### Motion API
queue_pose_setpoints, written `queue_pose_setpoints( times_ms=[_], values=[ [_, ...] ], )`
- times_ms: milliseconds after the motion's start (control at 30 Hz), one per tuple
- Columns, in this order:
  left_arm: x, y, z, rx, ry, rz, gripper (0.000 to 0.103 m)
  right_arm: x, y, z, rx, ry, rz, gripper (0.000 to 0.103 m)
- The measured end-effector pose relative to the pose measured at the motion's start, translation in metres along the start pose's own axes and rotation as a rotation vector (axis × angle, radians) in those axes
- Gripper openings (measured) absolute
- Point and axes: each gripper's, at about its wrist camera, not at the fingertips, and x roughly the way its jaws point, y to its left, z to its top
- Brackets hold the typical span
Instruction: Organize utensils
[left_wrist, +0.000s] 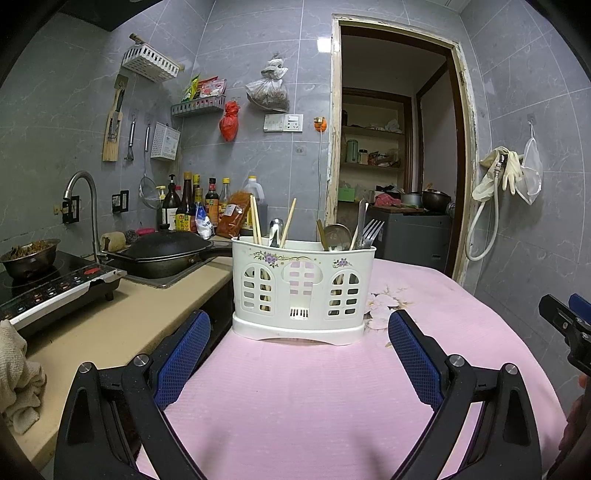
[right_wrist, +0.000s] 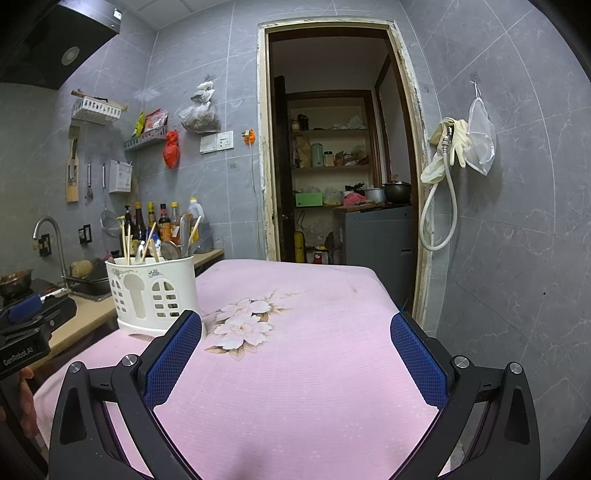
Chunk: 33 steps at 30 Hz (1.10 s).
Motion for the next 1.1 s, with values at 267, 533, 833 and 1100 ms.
queue_pose_setpoints(
  times_ms=[267,533,833,1100],
  values=[
    [-0.0007,0.0002,0.0000,-0.002,0.000,0.000,0.095,-0.0004,-0.0006,-0.0002,0.000,-0.002,-0.001,0.103],
    [-0.0006,0.0003,-0.0001,-0.004,-0.001,-0.002,0.095,-0.0005,-0.0004,0.0001,-0.001,-0.002,0.000,0.103],
    [-0.0021,-0.0013,-0.0019,0.000,-0.011,-0.008,0.095,-0.0005,-0.0001,0.0002,0.000,-0.003,0.000,0.103],
    [-0.0020,-0.0079,-0.0046,0.030,-0.022,-0.005,0.095,-0.0006,-0.0001,0.0002,0.000,-0.002,0.000,0.103]
  ],
)
